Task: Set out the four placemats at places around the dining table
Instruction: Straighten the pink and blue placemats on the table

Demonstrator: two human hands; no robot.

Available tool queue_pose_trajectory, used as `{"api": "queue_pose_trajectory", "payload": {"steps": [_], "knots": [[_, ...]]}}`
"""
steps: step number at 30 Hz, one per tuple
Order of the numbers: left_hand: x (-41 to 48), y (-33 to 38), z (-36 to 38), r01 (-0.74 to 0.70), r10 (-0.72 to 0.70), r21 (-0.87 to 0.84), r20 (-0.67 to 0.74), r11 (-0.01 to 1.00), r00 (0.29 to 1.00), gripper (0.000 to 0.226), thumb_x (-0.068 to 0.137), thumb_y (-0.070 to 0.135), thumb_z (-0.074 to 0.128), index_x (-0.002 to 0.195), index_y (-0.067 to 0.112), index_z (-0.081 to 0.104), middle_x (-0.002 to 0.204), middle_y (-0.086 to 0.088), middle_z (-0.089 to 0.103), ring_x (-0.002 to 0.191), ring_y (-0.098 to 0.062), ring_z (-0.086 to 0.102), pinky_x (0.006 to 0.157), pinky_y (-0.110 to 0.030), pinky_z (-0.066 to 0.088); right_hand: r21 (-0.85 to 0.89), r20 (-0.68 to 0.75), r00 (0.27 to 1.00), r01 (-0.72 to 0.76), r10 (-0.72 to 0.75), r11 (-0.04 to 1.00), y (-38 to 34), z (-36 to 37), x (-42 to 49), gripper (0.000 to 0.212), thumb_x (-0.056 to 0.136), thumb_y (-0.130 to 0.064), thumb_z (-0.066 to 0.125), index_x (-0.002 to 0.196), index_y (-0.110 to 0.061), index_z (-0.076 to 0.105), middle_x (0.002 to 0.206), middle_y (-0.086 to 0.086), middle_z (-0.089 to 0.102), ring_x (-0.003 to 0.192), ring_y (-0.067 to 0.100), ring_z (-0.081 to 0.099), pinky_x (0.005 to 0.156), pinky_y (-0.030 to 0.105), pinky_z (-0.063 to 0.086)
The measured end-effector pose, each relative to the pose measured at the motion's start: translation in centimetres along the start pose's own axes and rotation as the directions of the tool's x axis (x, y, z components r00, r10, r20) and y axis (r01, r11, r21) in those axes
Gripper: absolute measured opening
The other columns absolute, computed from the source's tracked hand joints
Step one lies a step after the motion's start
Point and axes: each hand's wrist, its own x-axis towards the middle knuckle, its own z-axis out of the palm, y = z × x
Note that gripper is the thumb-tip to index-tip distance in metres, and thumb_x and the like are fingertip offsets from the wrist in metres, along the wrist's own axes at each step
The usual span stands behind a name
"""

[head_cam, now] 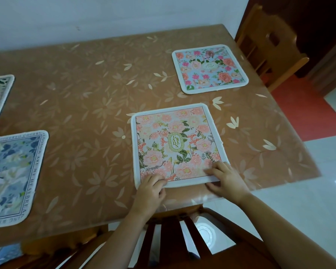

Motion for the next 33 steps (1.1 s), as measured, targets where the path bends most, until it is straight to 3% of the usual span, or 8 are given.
{"api": "queue_pose_trajectory", "payload": {"steps": [3,10,15,19,24,28,33], "knots": [[-0.2,-0.4,-0.3,0.079,-0.082,-0.105,-0.019,0.991,0.996,0.023,0.061,-0.011,0.075,0.079,0.002,0.069,0.084,-0.008,0.068,0.088,-0.010,0.055,0.078,-0.020,0.046,0.015,-0.001,1.000,0.020,-0.020,1.000,0.0,0.0,0.0,0.033,0.068,-0.015,0.079,0.099,-0.009,0.068,0.091,0.017,0.060,0.088,0.036,0.055,0.071,0.050,0.052],[-0.6,-1.7,-2.0,0.255,-0.273,-0.188,-0.078,0.948,0.959,0.020,0.066,-0.007,0.076,0.083,0.002,0.073,0.089,-0.009,0.072,0.088,-0.016,0.064,0.079,-0.029,0.051,0.089,-0.053,0.993,0.109,-0.105,0.990,-1.9,0.4,0.9,0.020,0.070,-0.008,0.077,0.088,-0.002,0.071,0.087,0.019,0.063,0.084,0.037,0.060,0.062,0.047,0.056],[-1.9,-2.9,-3.6,0.278,-0.290,-0.171,-0.049,0.945,0.956,0.021,0.065,-0.007,0.076,0.083,0.004,0.073,0.088,-0.008,0.071,0.086,-0.014,0.063,0.078,-0.016,0.048,0.084,-0.002,0.978,0.209,-0.210,0.974,-3.4,1.1,1.7,0.018,0.069,-0.004,0.076,0.085,0.000,0.070,0.084,0.021,0.064,0.082,0.037,0.062,0.062,0.045,0.057],[-2.8,-2.8,-3.6,0.333,-0.341,-0.125,-0.045,0.935,0.939,0.018,0.065,-0.006,0.076,0.080,0.005,0.074,0.088,-0.007,0.072,0.088,-0.015,0.064,0.079,-0.020,0.048,0.031,-0.017,0.969,0.247,-0.247,0.968,-4.5,1.7,1.9,0.025,0.057,-0.005,0.083,0.080,-0.006,0.071,0.078,0.016,0.065,0.073,0.033,0.064,0.050,0.036,0.057],[-3.4,-2.3,-3.7,0.367,-0.373,-0.093,-0.061,0.925,0.926,0.020,0.062,-0.006,0.078,0.077,0.006,0.074,0.088,-0.008,0.071,0.086,-0.010,0.059,0.083,-0.003,0.030,0.020,-0.025,0.959,0.284,-0.283,0.959,-4.7,2.4,2.0,0.031,0.054,-0.007,0.085,0.081,-0.009,0.071,0.080,0.014,0.065,0.071,0.034,0.063,0.052,0.039,0.057],[-3.8,-2.3,-3.9,0.365,-0.368,-0.059,-0.069,0.929,0.927,0.022,0.059,-0.008,0.078,0.075,0.006,0.074,0.086,-0.007,0.072,0.083,-0.014,0.063,0.082,-0.006,0.032,0.029,-0.010,0.959,0.284,-0.284,0.958,-4.9,2.9,1.9,0.029,0.057,-0.008,0.083,0.083,-0.008,0.070,0.081,0.015,0.063,0.071,0.035,0.061,0.053,0.043,0.056],[-4.0,-2.3,-3.4,0.359,-0.365,-0.074,-0.079,0.930,0.928,0.021,0.062,-0.010,0.076,0.078,0.003,0.073,0.086,-0.009,0.072,0.086,-0.017,0.065,0.076,-0.018,0.046,0.038,-0.024,0.962,0.272,-0.271,0.962,-4.8,3.1,1.7,0.024,0.060,-0.007,0.081,0.081,-0.007,0.070,0.081,0.016,0.063,0.073,0.037,0.060,0.054,0.045,0.055]]}}
